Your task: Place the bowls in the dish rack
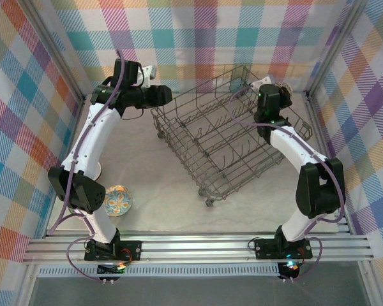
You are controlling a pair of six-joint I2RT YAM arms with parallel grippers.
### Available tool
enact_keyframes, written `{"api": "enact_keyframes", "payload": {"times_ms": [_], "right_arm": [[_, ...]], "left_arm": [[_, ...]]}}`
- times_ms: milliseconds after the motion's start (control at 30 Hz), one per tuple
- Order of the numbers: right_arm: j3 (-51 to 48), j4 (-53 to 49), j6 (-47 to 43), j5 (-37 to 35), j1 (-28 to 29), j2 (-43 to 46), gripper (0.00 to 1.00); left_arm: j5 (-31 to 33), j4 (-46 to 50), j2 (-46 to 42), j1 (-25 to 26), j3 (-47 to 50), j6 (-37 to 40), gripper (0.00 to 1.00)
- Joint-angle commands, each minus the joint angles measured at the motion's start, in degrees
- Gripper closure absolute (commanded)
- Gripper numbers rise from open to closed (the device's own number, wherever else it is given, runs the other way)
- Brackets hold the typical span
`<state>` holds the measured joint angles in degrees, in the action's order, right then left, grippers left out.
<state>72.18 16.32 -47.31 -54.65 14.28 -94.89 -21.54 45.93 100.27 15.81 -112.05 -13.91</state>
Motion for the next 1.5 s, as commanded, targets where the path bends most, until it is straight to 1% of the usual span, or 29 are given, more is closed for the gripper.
{"api": "enact_keyframes", "payload": {"times_ms": [0,200,600,1200,1467], "right_arm": [[-0.8,6.3,-1.4,-3.1,0.2,1.5,1.0],[-1.4,1.7,0.4,-3.5,0.2,0.8,1.0],[-2.7,-3.1,2.7,-4.4,0.1,-1.8,1.0],[-5.8,-1.9,-0.3,-6.4,0.1,-2.9,1.0],[-8.8,0.6,-3.2,-6.3,0.6,-1.0,1.0]], "left_arm": [[-2.2,-2.3,-0.8,-0.9,1.6,1.0,0.46],[-3.2,-2.9,-1.3,-1.7,2.4,1.4,0.46],[-3.8,-3.3,-2.4,-2.8,3.9,2.0,0.46],[-4.7,-3.0,-2.7,-3.2,5.0,2.4,0.46],[-4.7,-3.4,-3.5,-3.3,6.2,2.4,0.46]]}}
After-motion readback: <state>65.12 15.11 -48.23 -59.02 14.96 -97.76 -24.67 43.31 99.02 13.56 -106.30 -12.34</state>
